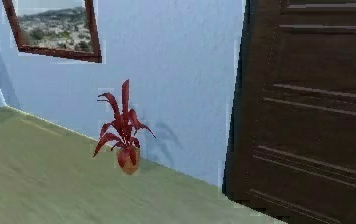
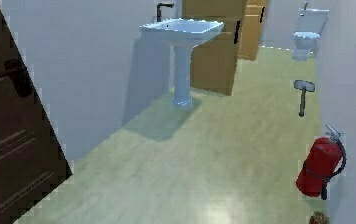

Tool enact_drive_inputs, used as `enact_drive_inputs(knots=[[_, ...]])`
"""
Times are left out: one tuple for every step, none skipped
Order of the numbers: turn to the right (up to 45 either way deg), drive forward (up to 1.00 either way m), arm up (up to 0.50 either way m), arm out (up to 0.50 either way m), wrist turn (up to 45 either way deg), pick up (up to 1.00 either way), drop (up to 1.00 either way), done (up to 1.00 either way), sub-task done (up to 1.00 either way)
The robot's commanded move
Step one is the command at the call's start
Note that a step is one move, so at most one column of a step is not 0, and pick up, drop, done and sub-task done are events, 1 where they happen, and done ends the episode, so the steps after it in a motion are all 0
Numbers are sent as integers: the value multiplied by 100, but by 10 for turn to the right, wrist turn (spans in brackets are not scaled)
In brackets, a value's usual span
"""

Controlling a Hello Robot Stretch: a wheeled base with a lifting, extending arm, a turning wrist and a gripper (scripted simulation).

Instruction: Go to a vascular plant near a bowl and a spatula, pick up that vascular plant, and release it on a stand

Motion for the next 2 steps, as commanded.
enact_drive_inputs(knots=[[0, 15, 0, 0, 0, 0, 0, 0, 0], [-450, 0, 0, 0, 0, 0, 0, 0, 0]])
